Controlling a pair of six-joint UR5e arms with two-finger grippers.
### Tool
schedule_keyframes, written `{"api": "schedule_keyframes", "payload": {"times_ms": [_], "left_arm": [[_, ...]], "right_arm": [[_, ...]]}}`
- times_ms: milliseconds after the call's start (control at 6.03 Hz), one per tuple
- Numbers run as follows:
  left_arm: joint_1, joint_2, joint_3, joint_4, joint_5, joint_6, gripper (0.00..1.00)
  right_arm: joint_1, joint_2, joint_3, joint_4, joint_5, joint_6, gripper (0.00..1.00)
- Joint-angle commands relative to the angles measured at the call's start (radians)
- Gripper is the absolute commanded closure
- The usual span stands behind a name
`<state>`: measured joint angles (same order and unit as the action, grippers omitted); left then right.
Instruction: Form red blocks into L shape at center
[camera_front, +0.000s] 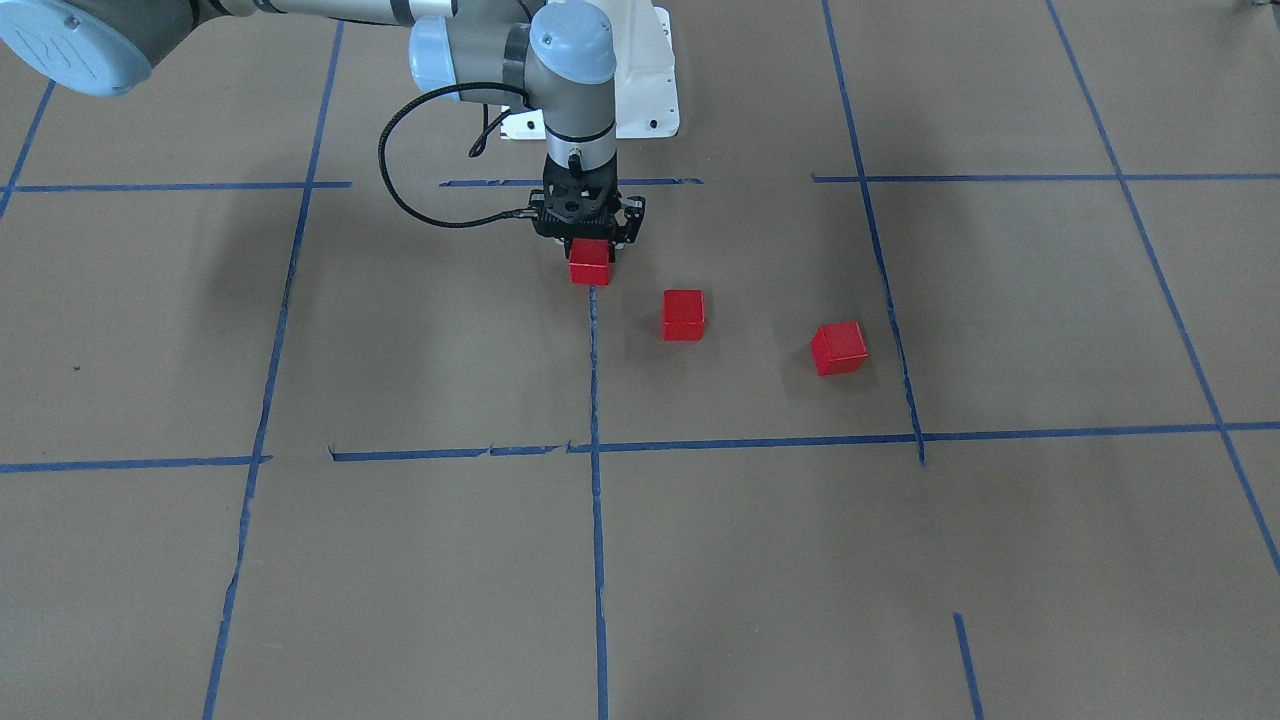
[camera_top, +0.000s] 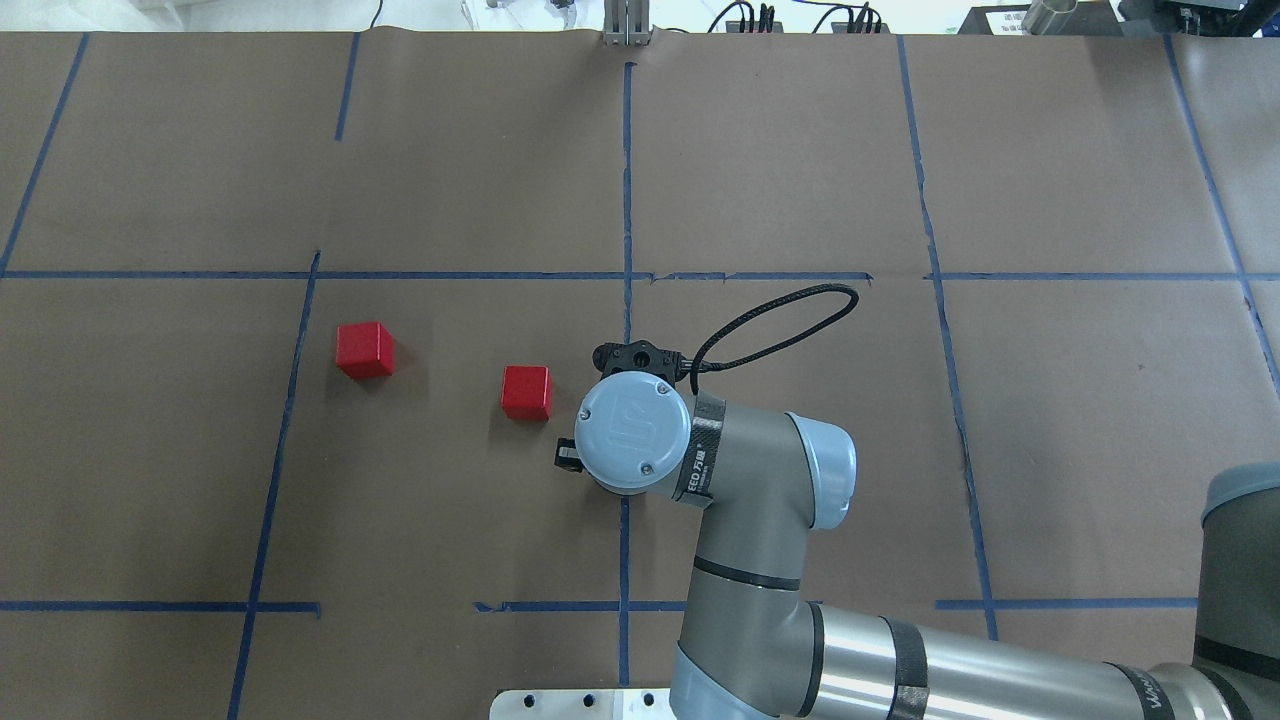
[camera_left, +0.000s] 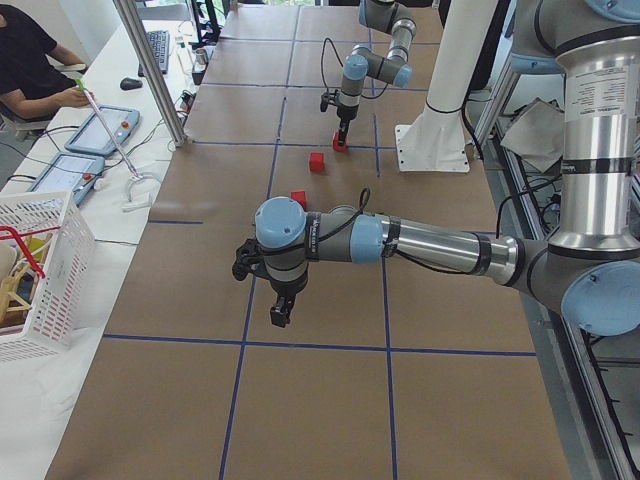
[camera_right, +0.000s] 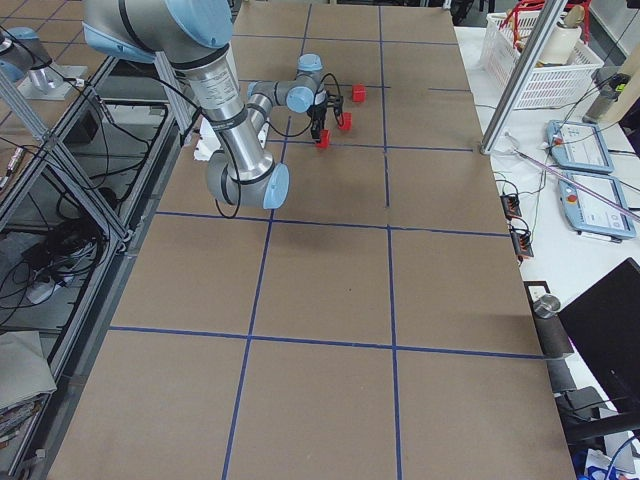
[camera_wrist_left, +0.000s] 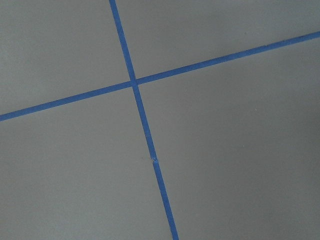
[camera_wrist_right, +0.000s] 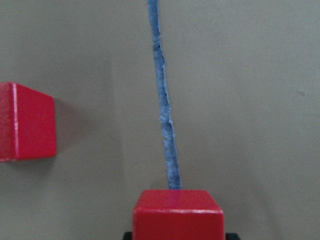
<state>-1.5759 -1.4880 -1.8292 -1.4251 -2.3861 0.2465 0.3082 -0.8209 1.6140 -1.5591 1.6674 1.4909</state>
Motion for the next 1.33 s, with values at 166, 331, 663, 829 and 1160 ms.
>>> {"api": "schedule_keyframes", "payload": {"times_ms": [166, 331, 663, 829, 1160], "left_arm": [[0.0, 0.0, -0.01, 0.0, -0.001, -0.003, 0.0], [0.029, -0.009, -0.016, 0.0, -0.031, -0.033, 0.0], [0.156, -0.011, -0.035, -0.209, -0.074, -0.268, 0.0], [0.251, -0.014, -0.039, -0.347, -0.093, -0.468, 0.0], [0.475, -0.108, -0.067, -0.576, -0.077, -0.985, 0.0]], "right_arm": [[0.012, -0.009, 0.135, -0.085, -0.012, -0.046, 0.0], [0.032, -0.024, 0.244, -0.172, -0.003, -0.05, 0.0], [0.09, -0.189, 0.473, -0.196, 0.059, -0.112, 0.0], [0.162, -0.258, 0.531, -0.194, 0.169, -0.135, 0.0], [0.241, -0.462, 0.672, -0.194, 0.255, -0.219, 0.0]]}}
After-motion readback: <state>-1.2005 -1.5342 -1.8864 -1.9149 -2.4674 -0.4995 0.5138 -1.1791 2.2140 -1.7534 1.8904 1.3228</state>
